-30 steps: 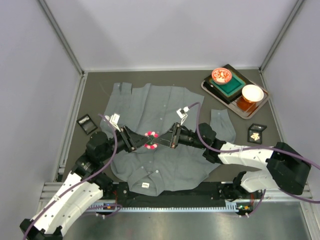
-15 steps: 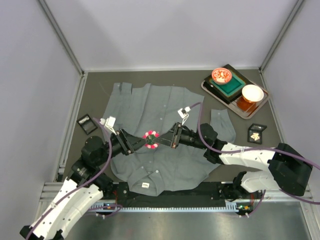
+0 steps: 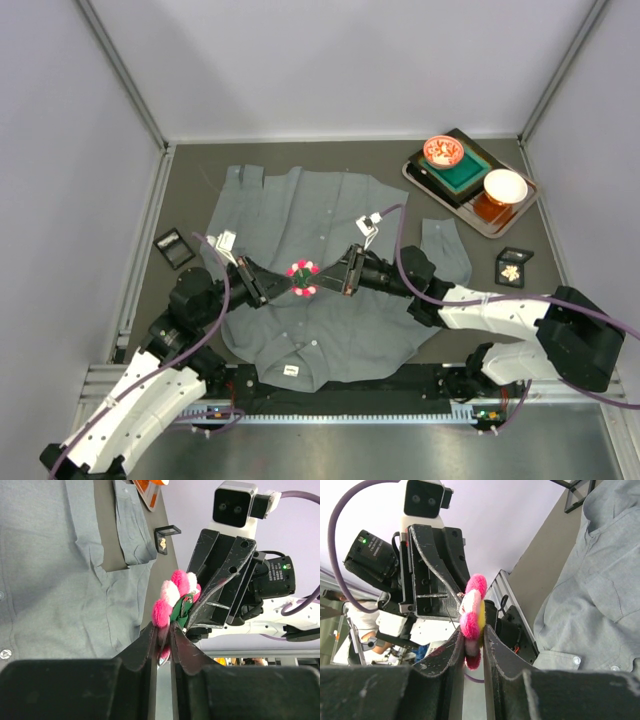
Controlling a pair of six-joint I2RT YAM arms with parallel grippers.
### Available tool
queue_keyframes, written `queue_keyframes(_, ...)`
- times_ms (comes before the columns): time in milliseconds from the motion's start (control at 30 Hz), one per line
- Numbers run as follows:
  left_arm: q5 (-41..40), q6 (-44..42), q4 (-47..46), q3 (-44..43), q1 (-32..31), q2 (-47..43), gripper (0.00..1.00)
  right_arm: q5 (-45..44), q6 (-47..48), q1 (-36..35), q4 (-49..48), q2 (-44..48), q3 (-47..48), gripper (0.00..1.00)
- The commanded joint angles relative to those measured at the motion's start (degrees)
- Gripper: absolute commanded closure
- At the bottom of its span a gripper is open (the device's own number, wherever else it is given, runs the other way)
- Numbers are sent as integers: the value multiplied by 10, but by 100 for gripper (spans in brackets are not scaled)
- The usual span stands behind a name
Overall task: Remove the brooch from the garment
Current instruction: Close the brooch.
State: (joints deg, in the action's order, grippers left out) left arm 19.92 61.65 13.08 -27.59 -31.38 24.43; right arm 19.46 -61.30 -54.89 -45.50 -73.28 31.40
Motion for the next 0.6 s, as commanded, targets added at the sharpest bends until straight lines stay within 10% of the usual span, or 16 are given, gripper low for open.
queue_keyframes(0, 0, 4, -49, 11, 1, 13, 92, 39, 5, -6, -40, 0, 21, 96)
queue_keyframes(567, 44, 8, -72, 24, 0, 26, 100, 58, 21, -5, -30, -33, 54, 76)
